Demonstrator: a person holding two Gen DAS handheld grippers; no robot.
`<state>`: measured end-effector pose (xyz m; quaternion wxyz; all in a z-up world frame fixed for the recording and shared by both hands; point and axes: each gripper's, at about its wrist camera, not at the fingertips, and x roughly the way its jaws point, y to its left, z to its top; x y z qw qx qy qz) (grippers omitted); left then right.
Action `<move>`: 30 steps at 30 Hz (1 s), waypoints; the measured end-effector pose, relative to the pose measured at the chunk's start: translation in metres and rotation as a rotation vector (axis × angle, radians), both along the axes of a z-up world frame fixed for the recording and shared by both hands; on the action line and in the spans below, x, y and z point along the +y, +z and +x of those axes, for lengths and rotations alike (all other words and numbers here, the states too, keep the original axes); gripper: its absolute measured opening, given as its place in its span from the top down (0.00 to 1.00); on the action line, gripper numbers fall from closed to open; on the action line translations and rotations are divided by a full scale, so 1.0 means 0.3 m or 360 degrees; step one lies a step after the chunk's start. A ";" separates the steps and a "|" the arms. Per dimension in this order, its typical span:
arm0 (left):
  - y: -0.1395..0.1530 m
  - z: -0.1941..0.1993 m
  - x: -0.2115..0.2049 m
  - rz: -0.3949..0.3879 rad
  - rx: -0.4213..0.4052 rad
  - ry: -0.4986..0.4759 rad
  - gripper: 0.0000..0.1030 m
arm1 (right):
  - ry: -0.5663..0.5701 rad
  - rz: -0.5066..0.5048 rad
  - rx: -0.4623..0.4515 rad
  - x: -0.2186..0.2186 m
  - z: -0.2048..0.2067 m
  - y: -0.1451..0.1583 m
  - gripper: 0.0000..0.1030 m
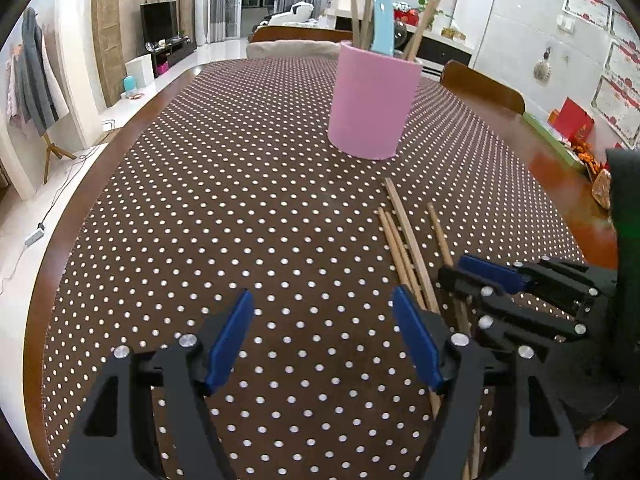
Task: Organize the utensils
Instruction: 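Grasp a chopstick with the right gripper while the left gripper grasps another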
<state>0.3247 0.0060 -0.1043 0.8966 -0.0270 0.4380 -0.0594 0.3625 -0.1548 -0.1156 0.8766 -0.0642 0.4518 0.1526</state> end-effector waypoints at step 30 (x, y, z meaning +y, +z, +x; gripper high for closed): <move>-0.045 0.129 -0.151 0.0267 0.0043 -0.0046 0.60 | -0.0124 0.0563 0.0165 -0.199 0.036 -0.002 0.94</move>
